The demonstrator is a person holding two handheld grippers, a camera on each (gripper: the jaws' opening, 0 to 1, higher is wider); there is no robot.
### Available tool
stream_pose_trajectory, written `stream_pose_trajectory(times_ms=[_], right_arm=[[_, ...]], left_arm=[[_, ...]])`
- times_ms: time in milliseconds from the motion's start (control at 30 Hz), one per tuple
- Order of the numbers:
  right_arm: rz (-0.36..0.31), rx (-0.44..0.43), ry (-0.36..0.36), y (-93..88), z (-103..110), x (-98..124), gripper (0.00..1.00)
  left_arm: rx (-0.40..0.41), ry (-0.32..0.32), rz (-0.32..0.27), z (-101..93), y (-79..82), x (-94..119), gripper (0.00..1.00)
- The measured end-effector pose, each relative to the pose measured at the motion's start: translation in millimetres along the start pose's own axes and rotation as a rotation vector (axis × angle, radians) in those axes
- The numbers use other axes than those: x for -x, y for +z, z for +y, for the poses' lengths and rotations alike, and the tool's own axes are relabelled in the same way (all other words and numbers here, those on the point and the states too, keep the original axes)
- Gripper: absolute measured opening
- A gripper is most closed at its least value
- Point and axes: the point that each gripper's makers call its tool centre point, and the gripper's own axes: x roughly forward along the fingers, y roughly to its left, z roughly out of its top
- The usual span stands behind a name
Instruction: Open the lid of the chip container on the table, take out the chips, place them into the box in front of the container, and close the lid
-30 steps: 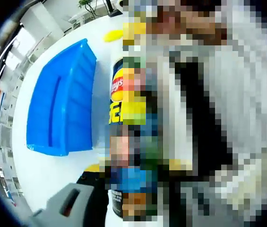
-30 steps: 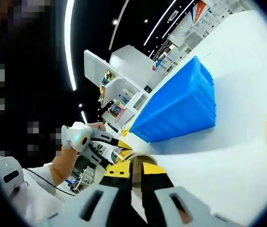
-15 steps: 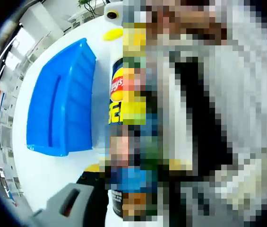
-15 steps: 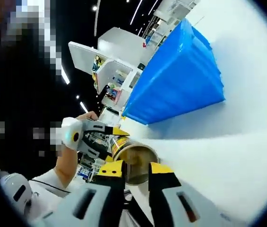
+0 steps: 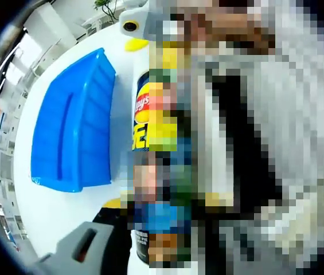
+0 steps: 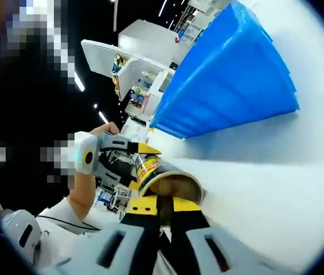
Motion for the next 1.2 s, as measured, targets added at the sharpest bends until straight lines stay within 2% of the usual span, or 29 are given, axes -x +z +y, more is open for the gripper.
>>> stream_pose_trajectory(times_ms=[167, 400, 533, 633, 733, 867, 1200], right_arm=[[0.003, 0.043, -0.072, 0.7, 2, 1, 0.0], [0.023, 0.019, -0.132, 4.4, -5, 9, 0.0], [0.038, -0.011, -0.143, 3.3, -8, 15, 0.0], [0.053, 0.003, -0.17, 0.1, -6, 16, 0.0], [0.068, -0.053, -0.167, -4.4, -6, 17, 0.0], [0.078, -0.006, -0.216, -4.7, -6, 20, 0.0], [0.064, -0.005, -0.252, -8.7, -7, 28, 0.0]], left_arm=[[0.021, -0.007, -0.016, 1.1, -1.5, 1, 0.46], [0.015, 0.006, -0.005, 1.5, -1.5, 1, 0.46], [0.021, 0.0, -0.021, 0.8, -0.5, 1, 0.46], [0.026, -0.015, -0.039, -1.4, 2.0, 1, 0.45], [0.014, -0.01, -0.032, -2.2, 2.0, 0, 0.45], [0.016, -0.007, -0.041, -1.5, 4.1, 0, 0.45], [0.011, -0.01, -0.069, -3.2, 12.8, -2, 0.44]])
